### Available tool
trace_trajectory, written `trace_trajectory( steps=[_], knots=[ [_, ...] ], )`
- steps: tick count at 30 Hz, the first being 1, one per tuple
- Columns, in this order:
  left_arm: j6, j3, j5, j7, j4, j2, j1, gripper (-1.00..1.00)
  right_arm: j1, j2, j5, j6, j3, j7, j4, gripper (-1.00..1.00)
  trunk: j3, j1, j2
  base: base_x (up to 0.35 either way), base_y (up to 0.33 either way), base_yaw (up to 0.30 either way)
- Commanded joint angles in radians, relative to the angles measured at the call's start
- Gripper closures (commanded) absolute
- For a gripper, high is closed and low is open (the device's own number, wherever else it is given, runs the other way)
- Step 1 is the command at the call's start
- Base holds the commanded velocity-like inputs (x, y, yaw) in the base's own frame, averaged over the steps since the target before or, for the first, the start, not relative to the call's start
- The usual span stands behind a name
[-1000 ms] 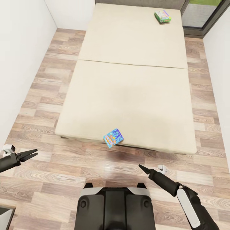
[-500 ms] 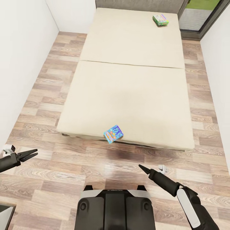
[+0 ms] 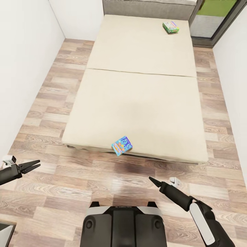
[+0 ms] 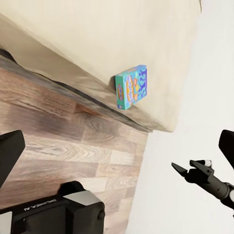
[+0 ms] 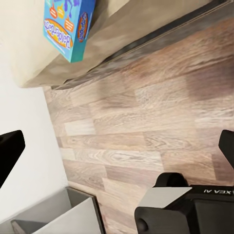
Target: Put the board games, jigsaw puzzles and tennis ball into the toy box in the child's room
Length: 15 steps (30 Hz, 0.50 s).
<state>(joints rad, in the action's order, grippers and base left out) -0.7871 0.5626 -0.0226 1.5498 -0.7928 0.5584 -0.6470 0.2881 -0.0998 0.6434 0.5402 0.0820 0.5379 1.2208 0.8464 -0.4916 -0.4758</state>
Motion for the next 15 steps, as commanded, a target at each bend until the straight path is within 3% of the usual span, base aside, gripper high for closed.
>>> trace_trajectory(
  steps=[1, 15],
  knots=[
    [-0.011, 0.0, 0.001, 0.004, 0.0, 0.0, 0.0, -1.0, 0.0, 0.0, 0.007, 0.008, 0.002, 0.001, 0.0, -1.0, -0.001, -0.001, -0.001, 0.0, 0.031, 0.0],
    [-0.004, -0.003, 0.001, 0.007, 0.0, -0.001, 0.0, -1.0, 0.0, 0.0, 0.007, 0.006, 0.004, 0.004, 0.0, -1.0, -0.024, -0.001, -0.001, 0.02, 0.035, 0.0]
  ],
)
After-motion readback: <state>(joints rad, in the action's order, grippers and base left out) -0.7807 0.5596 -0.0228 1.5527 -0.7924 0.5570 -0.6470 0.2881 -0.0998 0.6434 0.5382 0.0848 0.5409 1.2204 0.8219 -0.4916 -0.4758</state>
